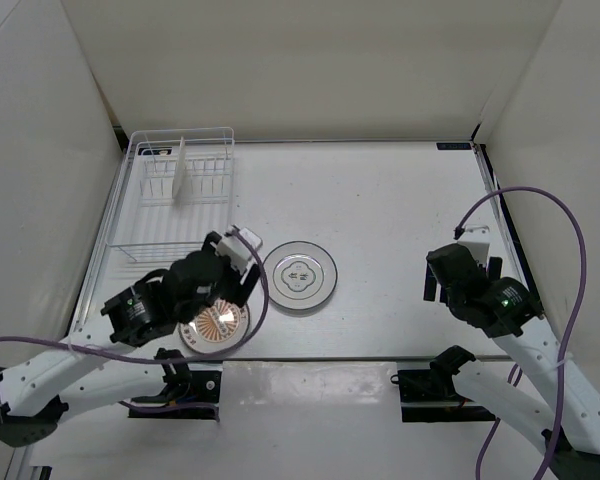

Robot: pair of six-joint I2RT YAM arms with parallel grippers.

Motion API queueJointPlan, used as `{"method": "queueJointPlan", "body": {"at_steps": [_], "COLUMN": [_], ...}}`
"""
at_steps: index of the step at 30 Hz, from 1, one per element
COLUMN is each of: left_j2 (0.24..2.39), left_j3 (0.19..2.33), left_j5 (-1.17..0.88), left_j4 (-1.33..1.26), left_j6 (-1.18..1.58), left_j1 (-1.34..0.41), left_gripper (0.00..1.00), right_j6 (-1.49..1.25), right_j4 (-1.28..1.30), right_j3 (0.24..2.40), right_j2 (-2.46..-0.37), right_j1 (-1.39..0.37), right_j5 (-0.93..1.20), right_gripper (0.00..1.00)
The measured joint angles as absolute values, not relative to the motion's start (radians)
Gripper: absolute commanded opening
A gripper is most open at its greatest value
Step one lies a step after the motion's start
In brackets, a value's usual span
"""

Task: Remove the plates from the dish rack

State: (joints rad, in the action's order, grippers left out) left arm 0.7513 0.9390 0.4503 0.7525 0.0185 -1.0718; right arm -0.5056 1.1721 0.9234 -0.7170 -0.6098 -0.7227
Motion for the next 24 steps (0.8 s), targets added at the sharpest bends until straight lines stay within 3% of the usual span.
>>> {"method": "queueJointPlan", "body": {"at_steps": [14, 18, 24], "left_j2": [1.255, 1.363, 1.520], "left_j3": [1.381, 1.434, 1.481], "left_j5": [-0.027, -0.109, -0.142], "left_j4": [0.606, 0.509, 0.448], "left_j6": [0.007, 0.047, 0.051], "left_j1": [-0.226, -0.084, -0.020], "left_gripper": [0.79, 0.77, 0.77], "right_j6": [-0.505, -0.505, -0.498], "right_j4": [1.171, 1.171, 1.159], "right_j3": [0.924, 0.924, 0.924], "right_j2": [-0.776, -0.797, -0.804], "right_j1": [-0.610, -0.610, -0.610], "right_j5": [-0.694, -0.689, -0.667], "right_gripper": [0.90, 0.90, 0.90]}}
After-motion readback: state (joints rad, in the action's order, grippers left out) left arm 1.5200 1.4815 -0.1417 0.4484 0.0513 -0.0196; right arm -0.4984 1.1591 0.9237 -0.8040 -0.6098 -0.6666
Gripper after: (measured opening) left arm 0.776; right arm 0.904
